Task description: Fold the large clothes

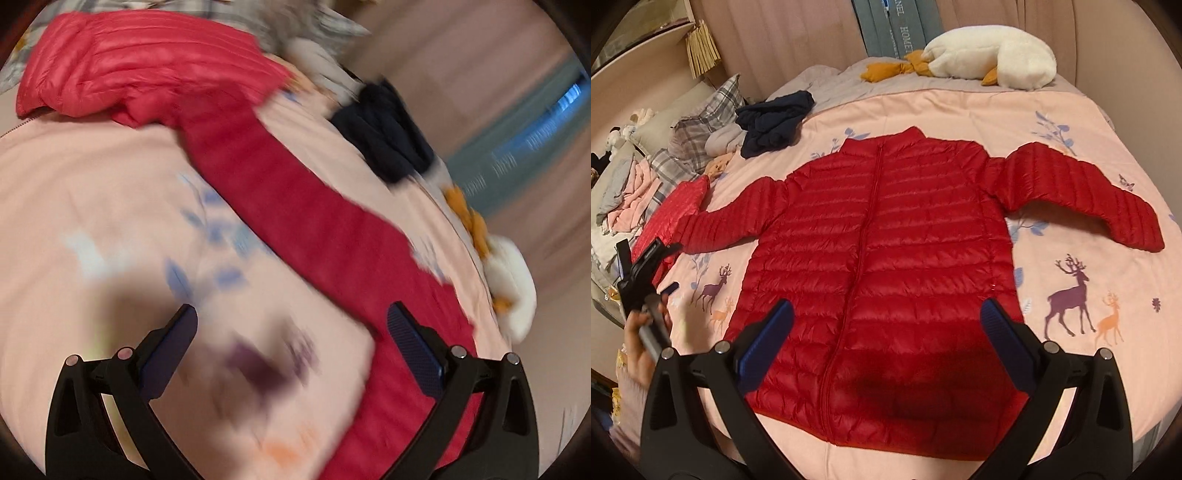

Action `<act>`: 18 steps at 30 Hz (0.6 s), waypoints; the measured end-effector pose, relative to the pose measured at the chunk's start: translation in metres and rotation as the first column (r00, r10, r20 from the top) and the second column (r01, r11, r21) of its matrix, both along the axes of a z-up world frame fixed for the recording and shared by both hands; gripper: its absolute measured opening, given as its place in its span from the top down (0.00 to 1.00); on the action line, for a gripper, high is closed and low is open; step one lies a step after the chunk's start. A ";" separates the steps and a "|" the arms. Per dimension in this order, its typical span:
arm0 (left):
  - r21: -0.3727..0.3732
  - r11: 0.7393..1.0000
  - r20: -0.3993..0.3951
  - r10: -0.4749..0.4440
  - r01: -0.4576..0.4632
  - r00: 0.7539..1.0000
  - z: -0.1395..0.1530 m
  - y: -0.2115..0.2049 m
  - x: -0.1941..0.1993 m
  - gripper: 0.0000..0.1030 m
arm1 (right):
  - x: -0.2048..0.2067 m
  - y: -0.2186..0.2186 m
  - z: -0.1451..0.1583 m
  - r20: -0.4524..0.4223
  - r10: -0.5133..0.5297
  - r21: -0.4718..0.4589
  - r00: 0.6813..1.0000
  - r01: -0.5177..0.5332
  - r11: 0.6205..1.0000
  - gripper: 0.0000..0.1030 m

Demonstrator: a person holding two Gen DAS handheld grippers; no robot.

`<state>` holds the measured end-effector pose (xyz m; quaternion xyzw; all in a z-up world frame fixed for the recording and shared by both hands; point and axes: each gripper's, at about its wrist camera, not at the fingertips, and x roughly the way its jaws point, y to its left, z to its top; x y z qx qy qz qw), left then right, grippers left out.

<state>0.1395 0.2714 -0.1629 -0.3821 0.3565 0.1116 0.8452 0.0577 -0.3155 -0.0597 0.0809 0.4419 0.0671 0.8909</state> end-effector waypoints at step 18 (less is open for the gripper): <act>-0.075 0.983 0.028 0.172 -0.169 0.985 -0.058 0.150 0.120 0.71 | 0.062 0.030 -0.041 -0.121 -0.005 -0.130 0.993 -0.011 0.991 0.02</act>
